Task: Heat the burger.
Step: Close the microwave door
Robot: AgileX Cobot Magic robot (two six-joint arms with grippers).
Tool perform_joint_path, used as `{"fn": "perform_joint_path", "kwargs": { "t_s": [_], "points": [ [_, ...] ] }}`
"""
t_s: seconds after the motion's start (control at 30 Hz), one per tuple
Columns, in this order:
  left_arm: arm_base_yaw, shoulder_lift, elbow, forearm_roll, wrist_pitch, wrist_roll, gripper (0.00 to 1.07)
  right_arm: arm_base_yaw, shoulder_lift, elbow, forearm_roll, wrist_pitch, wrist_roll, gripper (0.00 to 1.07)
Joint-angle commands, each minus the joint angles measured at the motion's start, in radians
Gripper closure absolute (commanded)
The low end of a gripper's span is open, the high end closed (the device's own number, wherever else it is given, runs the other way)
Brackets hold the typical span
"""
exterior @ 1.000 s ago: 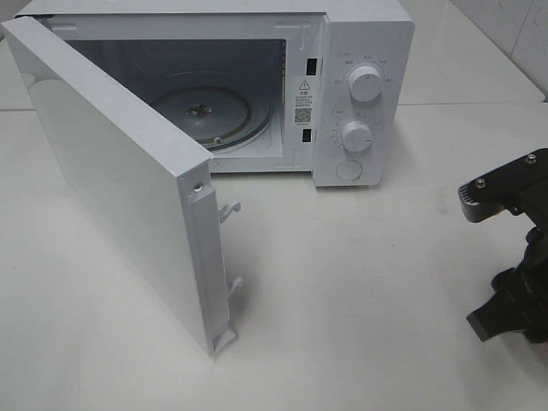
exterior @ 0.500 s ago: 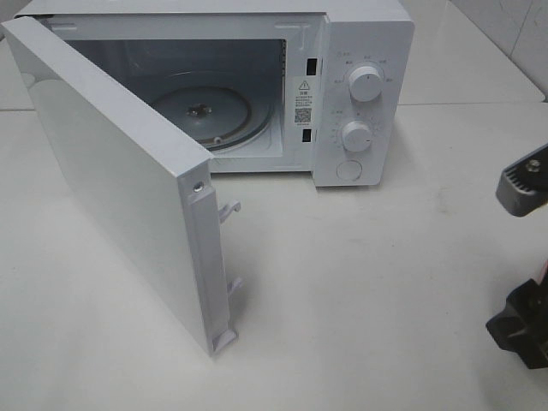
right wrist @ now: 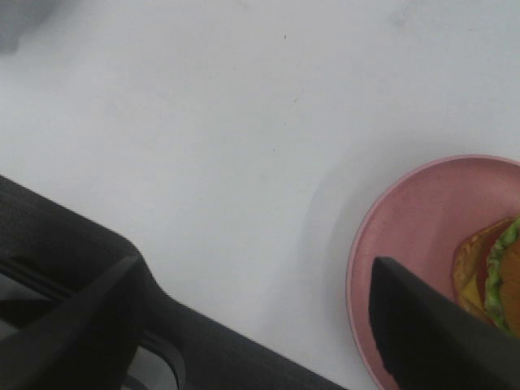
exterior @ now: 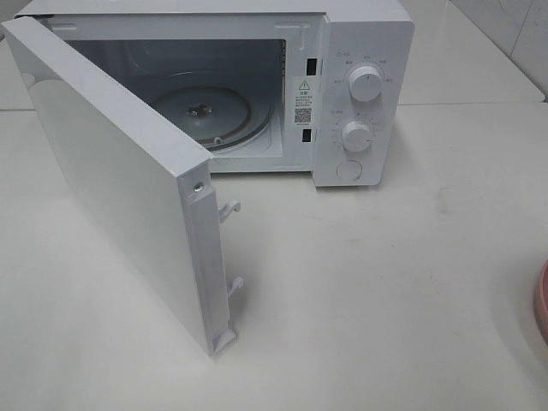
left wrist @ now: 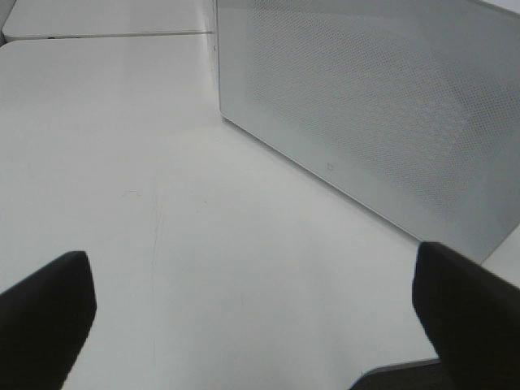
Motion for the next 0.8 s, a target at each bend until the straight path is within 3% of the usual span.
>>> {"fn": "perform_joint_path", "kwargs": {
  "t_s": [0.03,0.53,0.8],
  "points": [
    [0.003,-0.005,0.004,-0.007,-0.002,-0.005,0.09,-0.05,-0.108,-0.005,0.002,0.036,-0.012,0.32],
    [0.003,-0.005,0.004,-0.007,-0.002,-0.005,0.09,-0.306,-0.378,0.001,0.058,0.04,-0.049,0.32],
    [0.003,-0.005,0.004,-0.007,-0.002,-0.005,0.09,-0.398,-0.51,0.096,0.109,0.013,-0.049,0.32]
  ]
}}
